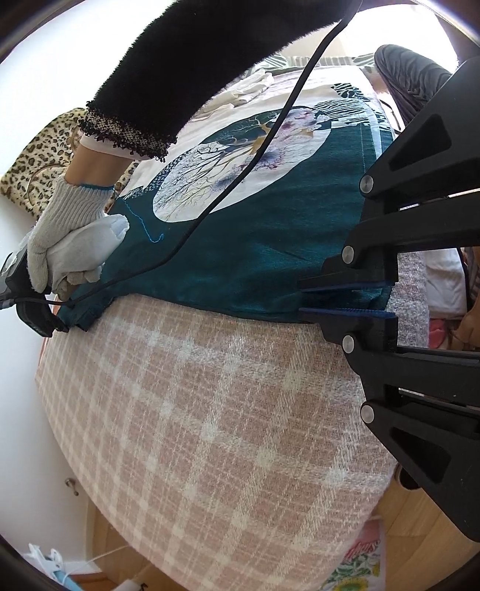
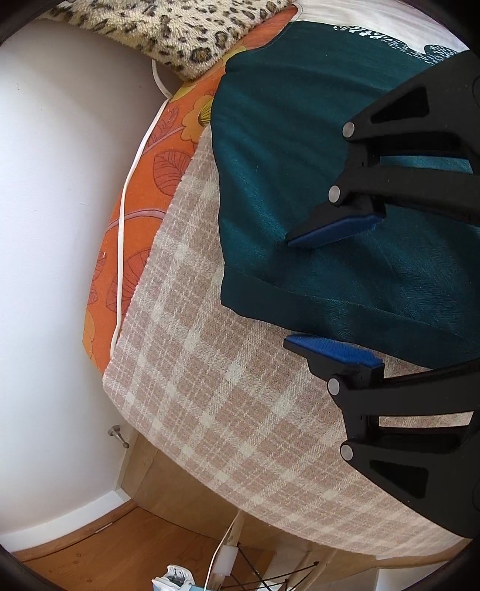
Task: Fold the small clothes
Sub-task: 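Close both grippers on the edge of the dark green panel, then lift the green panel edge with both grippers and fold it toward the shirt's center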
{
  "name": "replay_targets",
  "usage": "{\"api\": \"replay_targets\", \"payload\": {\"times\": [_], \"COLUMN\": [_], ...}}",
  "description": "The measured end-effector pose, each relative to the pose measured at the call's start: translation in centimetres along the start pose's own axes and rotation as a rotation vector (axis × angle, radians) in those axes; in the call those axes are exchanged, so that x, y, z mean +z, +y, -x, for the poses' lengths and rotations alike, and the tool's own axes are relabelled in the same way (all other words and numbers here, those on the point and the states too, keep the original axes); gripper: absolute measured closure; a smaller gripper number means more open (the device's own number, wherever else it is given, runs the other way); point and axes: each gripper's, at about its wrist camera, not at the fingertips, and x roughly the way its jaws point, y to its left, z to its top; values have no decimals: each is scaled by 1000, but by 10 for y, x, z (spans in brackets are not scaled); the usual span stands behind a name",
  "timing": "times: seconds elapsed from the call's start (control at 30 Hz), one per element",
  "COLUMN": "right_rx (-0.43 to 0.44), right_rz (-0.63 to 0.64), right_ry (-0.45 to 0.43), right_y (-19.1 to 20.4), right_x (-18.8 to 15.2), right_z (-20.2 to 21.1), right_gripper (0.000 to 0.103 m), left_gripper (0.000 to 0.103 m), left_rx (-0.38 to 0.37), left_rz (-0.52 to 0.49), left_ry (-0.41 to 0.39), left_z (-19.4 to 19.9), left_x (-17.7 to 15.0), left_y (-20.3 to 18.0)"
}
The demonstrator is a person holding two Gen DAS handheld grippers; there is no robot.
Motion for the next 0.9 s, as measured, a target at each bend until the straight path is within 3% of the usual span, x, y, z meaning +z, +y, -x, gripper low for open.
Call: {"api": "replay_targets", "payload": {"times": [0.1,0.33,0.9], "right_rx": [-14,-16,-54], "right_rz": [-5,-44,-103], "right_ry": [-1,-31,-141], "right_y": [-9,-34,-114], "right_x": [1,2,-17], "right_z": [2,18,95], "right_gripper": [96,100,100], "left_gripper": [97,100,101], "left_rx": [-34,-86,-161], "left_rz": [23,33,-131], "left_ry": [12,10,15], "left_z": [-2,-1,0], "left_x": [0,0,1], "left_y": [0,-4,-66]}}
